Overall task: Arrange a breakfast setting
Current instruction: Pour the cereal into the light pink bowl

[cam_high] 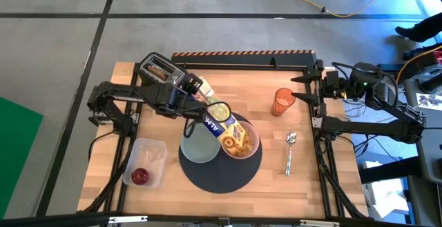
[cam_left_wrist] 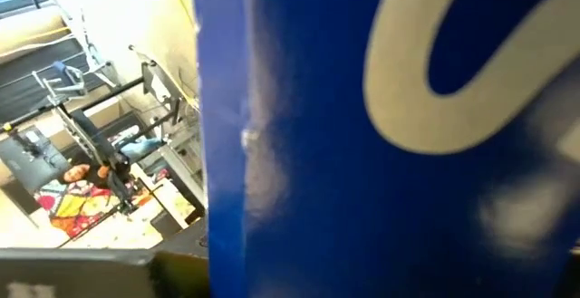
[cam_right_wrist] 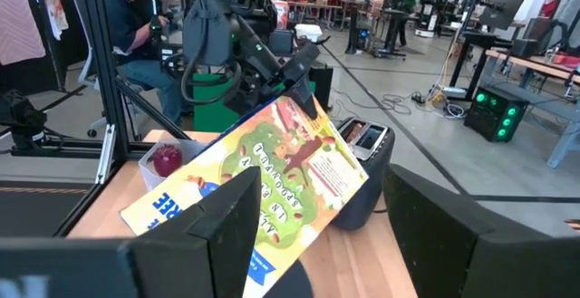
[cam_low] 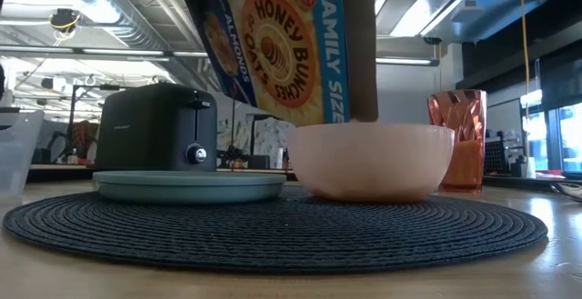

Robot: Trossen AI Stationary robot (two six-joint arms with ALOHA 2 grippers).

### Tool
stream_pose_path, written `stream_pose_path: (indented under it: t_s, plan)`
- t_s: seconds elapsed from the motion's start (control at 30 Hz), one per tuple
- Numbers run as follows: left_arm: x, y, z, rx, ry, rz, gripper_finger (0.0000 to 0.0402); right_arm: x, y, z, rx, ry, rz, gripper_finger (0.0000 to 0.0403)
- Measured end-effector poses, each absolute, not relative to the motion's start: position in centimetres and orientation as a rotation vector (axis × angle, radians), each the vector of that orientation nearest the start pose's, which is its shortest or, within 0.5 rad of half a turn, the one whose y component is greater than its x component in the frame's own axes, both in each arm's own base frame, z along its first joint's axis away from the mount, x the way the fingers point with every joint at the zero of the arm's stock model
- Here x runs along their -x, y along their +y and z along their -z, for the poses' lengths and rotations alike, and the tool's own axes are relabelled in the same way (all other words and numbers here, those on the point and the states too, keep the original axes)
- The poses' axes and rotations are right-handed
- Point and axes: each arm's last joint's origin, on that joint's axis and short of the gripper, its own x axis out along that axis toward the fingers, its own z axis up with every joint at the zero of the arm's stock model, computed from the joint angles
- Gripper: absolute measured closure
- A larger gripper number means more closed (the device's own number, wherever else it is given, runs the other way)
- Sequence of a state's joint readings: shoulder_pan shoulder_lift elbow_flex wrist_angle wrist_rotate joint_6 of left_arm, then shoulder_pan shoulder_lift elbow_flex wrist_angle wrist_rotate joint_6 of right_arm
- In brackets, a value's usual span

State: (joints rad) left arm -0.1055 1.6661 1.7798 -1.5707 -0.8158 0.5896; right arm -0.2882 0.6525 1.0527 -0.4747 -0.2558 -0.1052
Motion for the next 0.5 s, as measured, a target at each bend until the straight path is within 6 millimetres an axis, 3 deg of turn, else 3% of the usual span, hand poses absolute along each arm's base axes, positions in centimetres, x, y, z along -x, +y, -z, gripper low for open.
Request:
stream_pose_path:
  t_s: [0.2,0.33,0.5]
  plan:
    - [-29.2,-1.0,-36.6,-1.101,1.507,-0.143,0.0211,-12.4,-2.7,-39.8,0.031,0.128,-0.044,0.0182]
    - [-29.2,-1.0,-36.6,-1.092,1.506,-0.140,0.0211,-14.5,-3.3,-36.9,-0.011,0.193,-0.045,0.0182]
    - [-29.2,-1.0,-36.6,-1.072,1.502,-0.147,0.0211,-16.3,-3.4,-31.7,-0.077,0.195,-0.063,0.0182]
